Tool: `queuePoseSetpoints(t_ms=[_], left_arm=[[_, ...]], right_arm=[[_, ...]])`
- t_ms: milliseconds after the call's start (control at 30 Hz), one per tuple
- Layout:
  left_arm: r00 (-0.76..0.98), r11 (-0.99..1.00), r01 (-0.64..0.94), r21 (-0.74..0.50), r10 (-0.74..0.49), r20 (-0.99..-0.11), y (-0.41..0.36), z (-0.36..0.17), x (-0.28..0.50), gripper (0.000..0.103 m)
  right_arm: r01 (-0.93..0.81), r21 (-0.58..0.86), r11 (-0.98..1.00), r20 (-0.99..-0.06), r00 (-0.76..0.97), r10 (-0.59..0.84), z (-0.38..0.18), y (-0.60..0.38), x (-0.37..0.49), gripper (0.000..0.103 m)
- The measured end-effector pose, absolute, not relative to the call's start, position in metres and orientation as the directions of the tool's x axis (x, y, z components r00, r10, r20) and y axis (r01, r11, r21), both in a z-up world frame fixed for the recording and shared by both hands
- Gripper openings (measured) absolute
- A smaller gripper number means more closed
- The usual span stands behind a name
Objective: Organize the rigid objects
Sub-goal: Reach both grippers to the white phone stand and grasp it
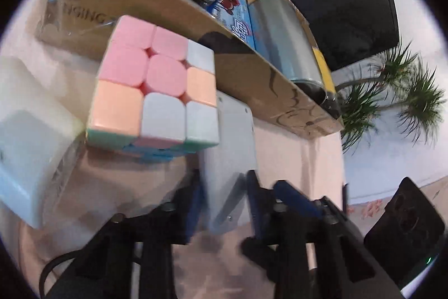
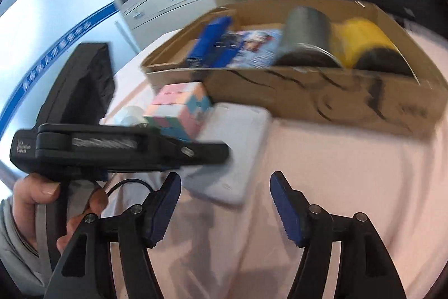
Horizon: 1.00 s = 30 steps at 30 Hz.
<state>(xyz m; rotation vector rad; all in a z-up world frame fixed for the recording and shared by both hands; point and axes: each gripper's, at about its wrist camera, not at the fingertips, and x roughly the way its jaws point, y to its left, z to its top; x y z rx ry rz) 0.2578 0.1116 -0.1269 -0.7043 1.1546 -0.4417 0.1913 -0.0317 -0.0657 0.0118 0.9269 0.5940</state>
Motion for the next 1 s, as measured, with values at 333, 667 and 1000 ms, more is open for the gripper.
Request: queuePoseSetpoints(t_ms=[333,667,1000], left_arm=[[0.285,0.571,0.149,-0.808,-0.807,-0.518,0.057,-0.097,0.269,0.024],[0.283,0.636,0.165,-0.754,-0.763,-0.581,0.032,-0.087,0.275,0.028],[0.275,0.669,0.048,-0.742,-0.723,-0.634,0.054,-0.112,0.269,0.051]], right_arm=[[-0.402,0.349,0.847,-0.740,0.436,0.512,-0.073,-0.069,0.196,0.064],[-0.171,0.622,0.764,-0.694,0.332,0.639,-0.098,-0.137,0.205,0.026],[-0.218,0.295,0.930,-0.818,0.445,0.364,-0.052,-0.145,0.172,0.078]])
